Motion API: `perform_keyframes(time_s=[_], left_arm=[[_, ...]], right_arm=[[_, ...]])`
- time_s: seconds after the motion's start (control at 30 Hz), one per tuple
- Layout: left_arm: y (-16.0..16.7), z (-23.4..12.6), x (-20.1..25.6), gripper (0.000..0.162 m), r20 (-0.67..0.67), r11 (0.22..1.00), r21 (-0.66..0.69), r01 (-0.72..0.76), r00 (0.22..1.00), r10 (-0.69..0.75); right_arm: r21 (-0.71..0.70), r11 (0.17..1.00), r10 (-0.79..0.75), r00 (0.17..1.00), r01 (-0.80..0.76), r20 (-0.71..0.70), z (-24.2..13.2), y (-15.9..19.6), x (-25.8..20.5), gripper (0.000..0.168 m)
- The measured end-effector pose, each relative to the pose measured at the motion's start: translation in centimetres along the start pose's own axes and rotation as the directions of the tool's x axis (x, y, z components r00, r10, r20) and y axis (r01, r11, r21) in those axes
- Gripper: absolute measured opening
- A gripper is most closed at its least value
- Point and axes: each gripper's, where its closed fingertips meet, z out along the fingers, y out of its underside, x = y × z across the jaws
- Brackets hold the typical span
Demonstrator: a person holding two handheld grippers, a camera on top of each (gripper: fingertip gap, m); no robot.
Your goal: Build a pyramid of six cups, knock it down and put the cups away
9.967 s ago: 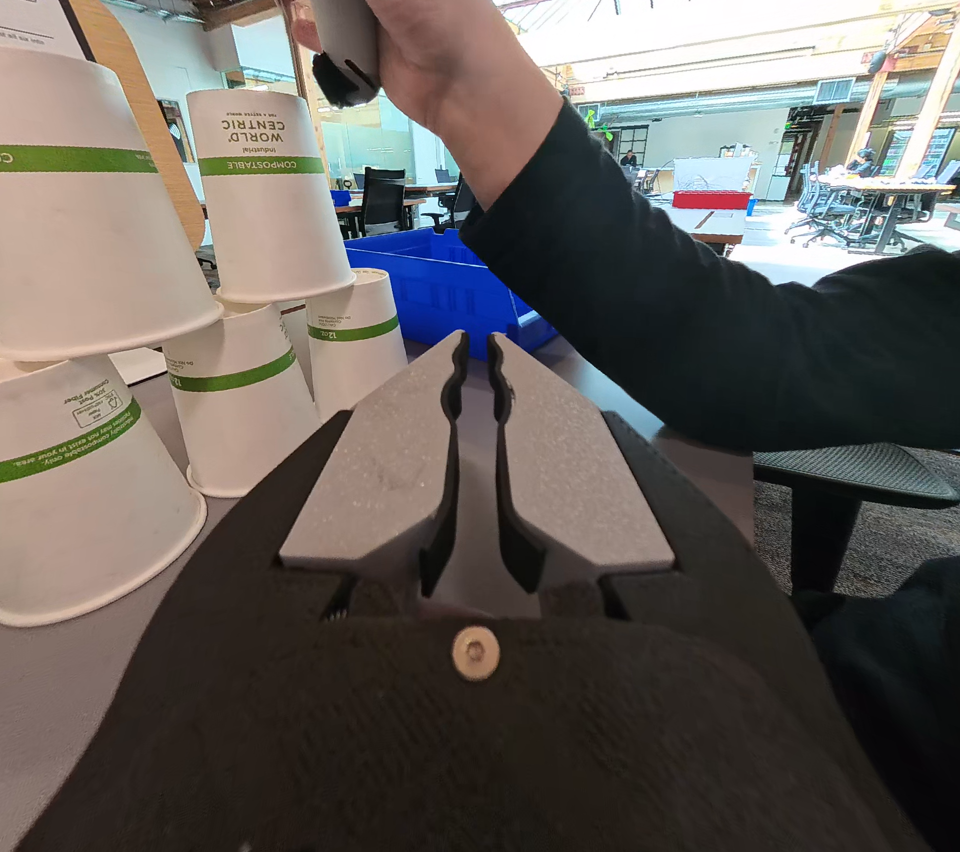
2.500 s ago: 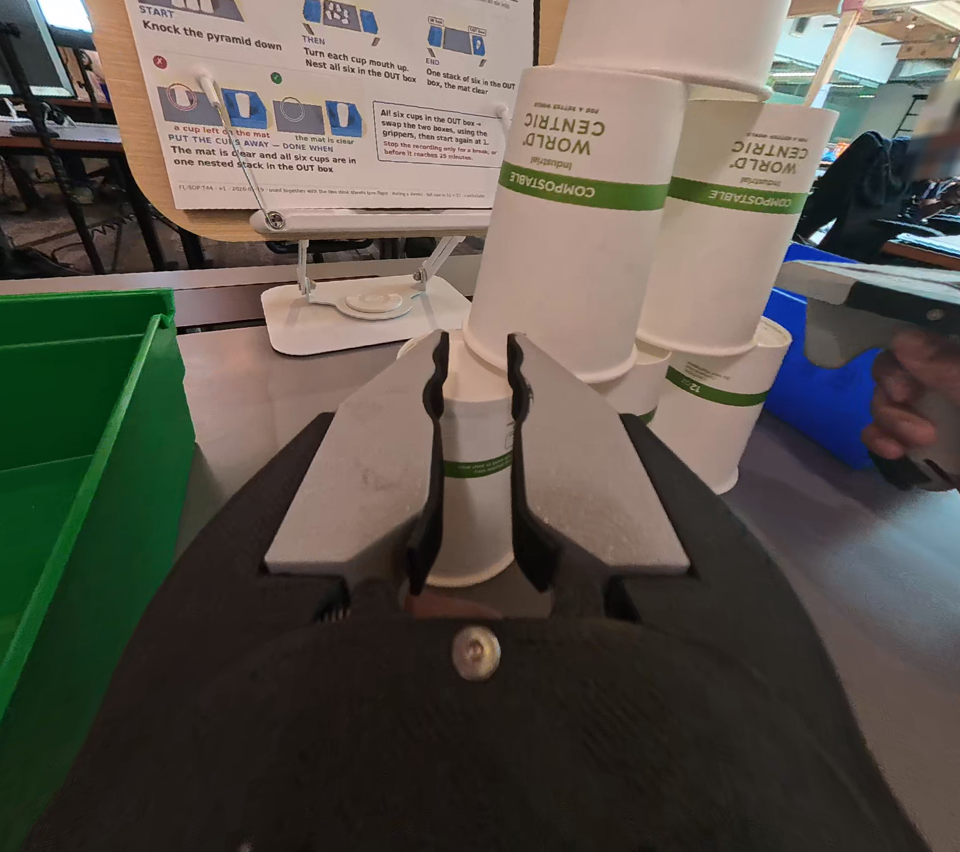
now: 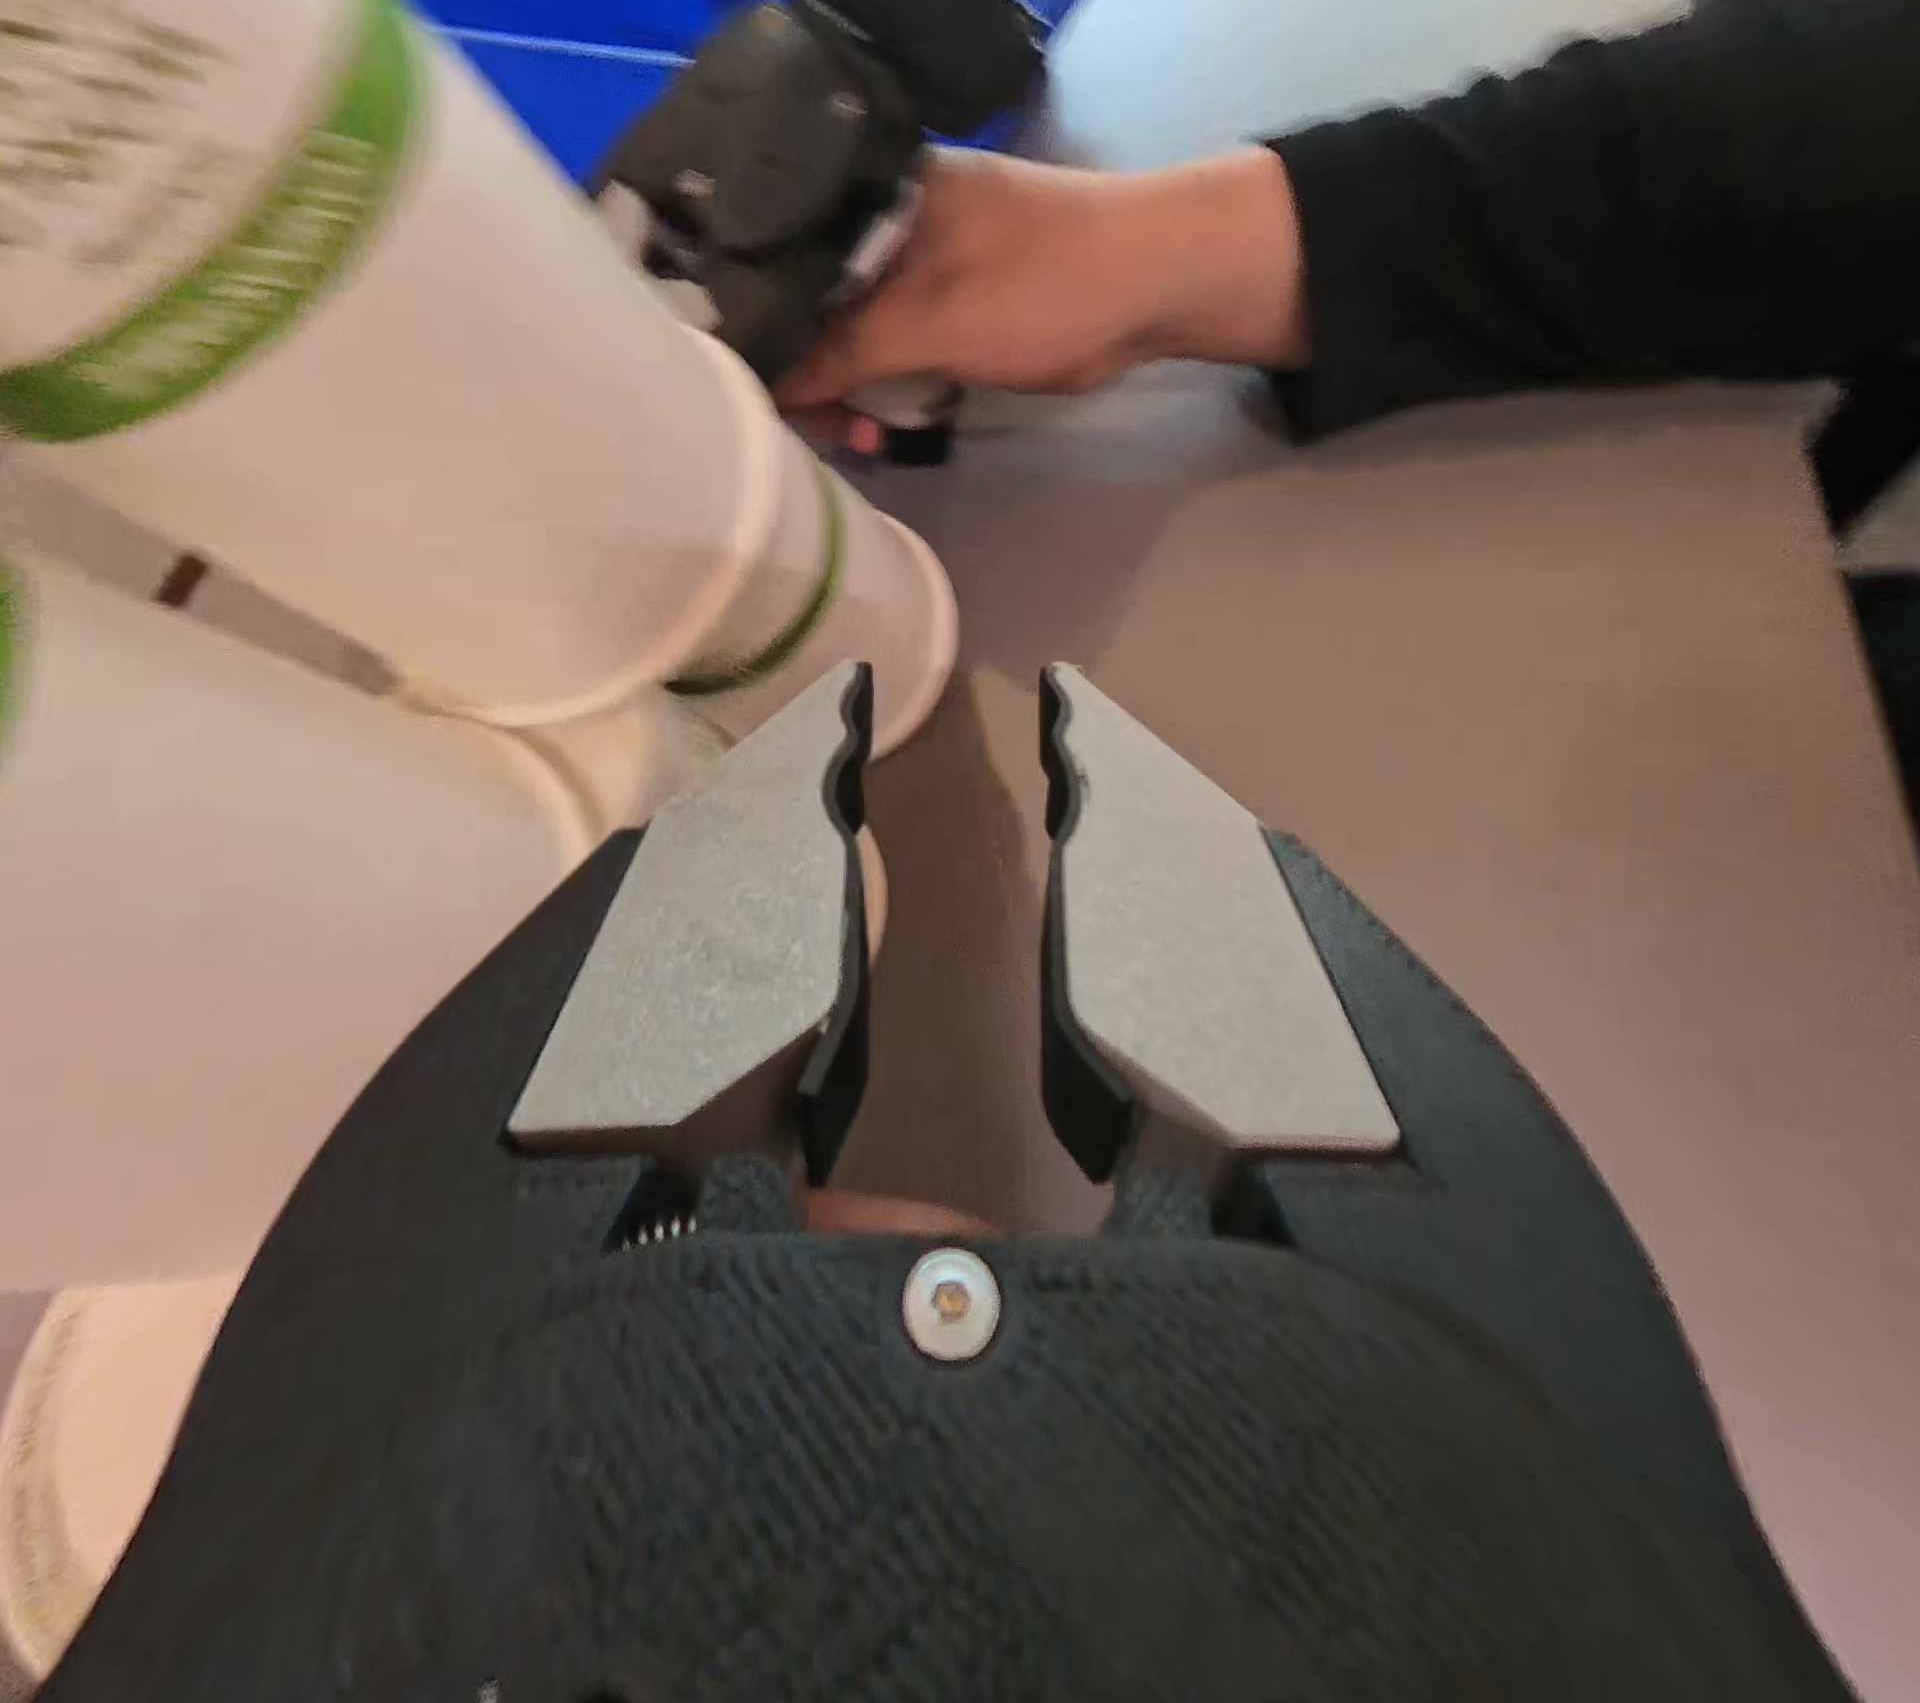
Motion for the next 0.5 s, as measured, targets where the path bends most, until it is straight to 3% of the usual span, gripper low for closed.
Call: perform_keyframes(time_s=[0.2,0.27,0.4,0.5], left_arm=[[-1.9,-2.0,-6.7,0.017,0.309,0.949,0.284,0.137,0.924,-0.226],[-2.2,-2.5,-6.3,0.020,0.302,0.941,0.310,0.137,0.924,-0.234],[-1.3,-4.7,-8.2,0.014,0.511,0.949,0.306,0.076,0.828,-0.232],[-0.4,-5.4,-8.3,0.008,0.539,0.951,0.300,0.079,0.808,-0.238]], right_arm=[[-0.002,0.998,-0.060,0.974,0.062,0.219,-1.1,0.4,-4.5,0.000],[0.018,0.996,-0.085,0.967,0.083,0.240,-1.7,0.2,-5.4,0.000],[0.019,0.986,-0.166,0.954,0.167,0.248,-2.6,0.6,-6.2,0.000],[0.015,0.987,-0.159,0.941,0.161,0.298,-3.3,1.0,-7.2,0.000]])
